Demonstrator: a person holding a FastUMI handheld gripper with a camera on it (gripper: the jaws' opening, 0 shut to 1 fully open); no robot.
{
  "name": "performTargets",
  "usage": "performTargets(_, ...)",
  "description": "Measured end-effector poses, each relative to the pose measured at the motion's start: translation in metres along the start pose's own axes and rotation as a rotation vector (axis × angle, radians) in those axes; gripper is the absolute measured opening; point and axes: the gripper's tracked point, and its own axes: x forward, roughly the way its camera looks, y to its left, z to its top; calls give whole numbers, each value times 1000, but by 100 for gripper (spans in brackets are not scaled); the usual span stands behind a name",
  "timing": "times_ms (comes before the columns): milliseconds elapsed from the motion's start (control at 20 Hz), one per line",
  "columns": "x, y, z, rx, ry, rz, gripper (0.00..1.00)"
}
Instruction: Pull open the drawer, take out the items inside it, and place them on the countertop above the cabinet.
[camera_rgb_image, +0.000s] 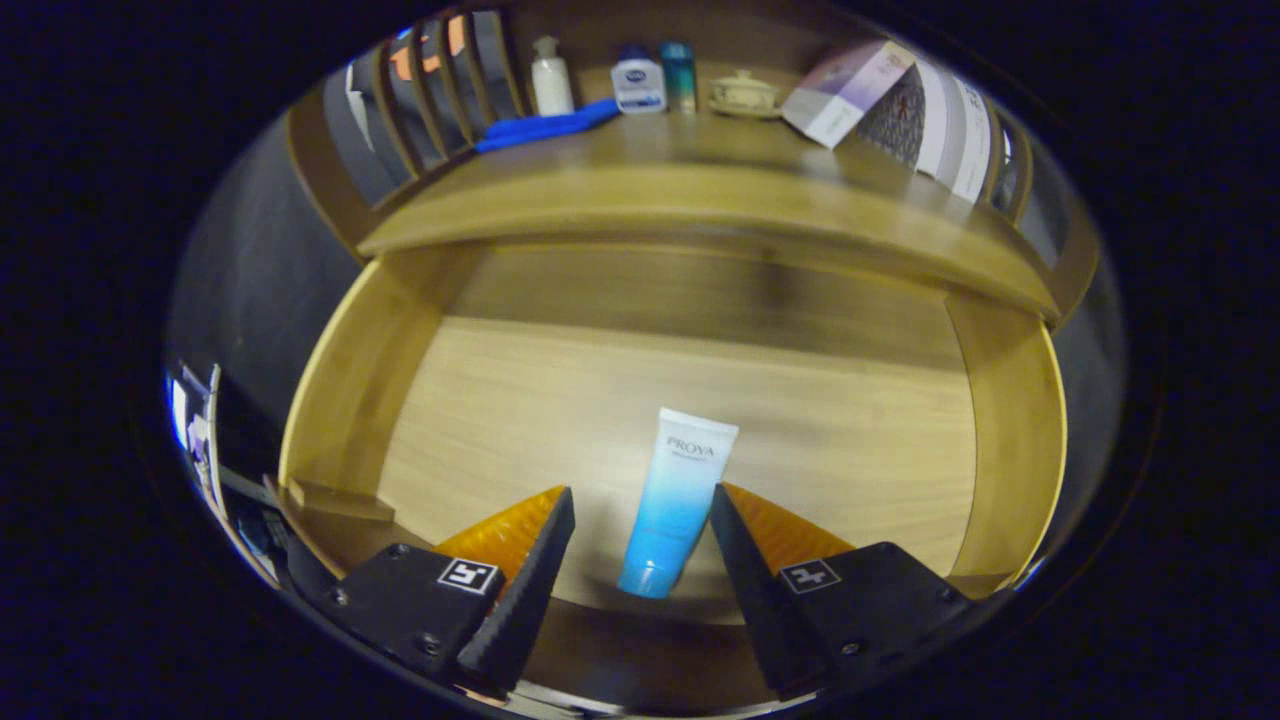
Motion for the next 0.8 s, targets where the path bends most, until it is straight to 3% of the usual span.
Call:
performTargets(250,11,0,-7,-9,109,-33,83)
performTargets(500,19,-3,-10,1,122,-60,80)
performTargets(800,21,-9,-10,53,93,-52,53)
